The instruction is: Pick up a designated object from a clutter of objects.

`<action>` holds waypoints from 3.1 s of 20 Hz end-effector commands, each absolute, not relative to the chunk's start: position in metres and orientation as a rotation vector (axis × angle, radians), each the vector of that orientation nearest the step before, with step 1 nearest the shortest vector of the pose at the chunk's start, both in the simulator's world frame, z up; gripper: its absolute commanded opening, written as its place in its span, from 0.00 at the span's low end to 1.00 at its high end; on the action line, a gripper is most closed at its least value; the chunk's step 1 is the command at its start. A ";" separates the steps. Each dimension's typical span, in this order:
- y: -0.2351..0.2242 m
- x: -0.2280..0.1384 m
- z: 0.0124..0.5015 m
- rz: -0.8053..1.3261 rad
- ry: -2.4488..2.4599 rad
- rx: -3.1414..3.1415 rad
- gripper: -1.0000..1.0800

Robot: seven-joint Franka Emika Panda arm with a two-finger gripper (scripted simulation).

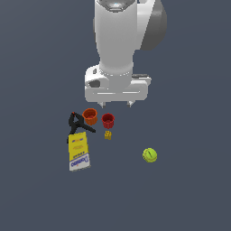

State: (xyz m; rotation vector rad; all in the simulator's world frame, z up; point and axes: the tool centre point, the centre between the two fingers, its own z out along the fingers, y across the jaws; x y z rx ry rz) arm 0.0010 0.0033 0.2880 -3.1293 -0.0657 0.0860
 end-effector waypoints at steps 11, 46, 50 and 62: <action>0.066 0.058 0.213 0.055 -0.426 -3.129 0.96; 0.169 0.096 0.051 0.001 -0.889 -3.013 0.96; 0.170 0.097 0.042 0.000 -0.889 -3.013 0.96; 0.170 0.097 0.041 0.000 -0.889 -3.013 0.00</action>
